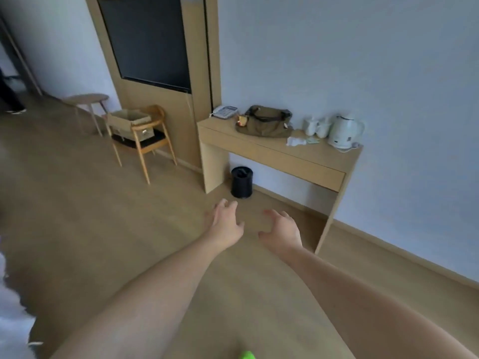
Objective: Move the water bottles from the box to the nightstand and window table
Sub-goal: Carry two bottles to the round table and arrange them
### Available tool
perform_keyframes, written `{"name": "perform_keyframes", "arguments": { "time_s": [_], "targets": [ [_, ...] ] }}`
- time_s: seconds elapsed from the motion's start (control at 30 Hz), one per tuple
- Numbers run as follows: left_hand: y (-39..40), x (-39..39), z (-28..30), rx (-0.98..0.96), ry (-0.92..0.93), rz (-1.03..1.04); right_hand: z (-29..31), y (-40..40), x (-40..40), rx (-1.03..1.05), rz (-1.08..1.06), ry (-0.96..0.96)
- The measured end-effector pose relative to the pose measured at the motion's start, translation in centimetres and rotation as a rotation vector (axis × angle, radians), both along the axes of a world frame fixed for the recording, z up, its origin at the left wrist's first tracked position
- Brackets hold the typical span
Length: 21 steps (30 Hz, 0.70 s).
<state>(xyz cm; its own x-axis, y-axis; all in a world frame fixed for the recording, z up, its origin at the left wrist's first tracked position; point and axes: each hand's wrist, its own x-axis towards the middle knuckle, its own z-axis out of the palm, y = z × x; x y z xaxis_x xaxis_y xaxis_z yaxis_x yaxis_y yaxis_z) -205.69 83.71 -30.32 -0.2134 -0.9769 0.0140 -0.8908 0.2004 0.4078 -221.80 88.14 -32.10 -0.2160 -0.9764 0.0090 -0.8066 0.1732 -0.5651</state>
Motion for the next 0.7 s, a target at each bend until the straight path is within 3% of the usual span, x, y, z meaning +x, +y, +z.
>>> {"name": "perform_keyframes", "arguments": {
  "time_s": [0.23, 0.53, 0.7],
  "targets": [
    [-11.5, 7.8, 2.3, 0.019, -0.173, 0.249, 0.4, -16.4, 7.4, 0.040, 0.274, -0.085],
    [-21.6, 17.1, 2.7, 0.079, -0.152, 0.521, 1.0, -30.9, 18.5, 0.079, 0.489, -0.089],
    [-29.2, 23.7, 1.3, 0.069, -0.173, 0.532, -0.2, -38.4, 24.7, 0.090, 0.552, -0.039]
  ]
}}
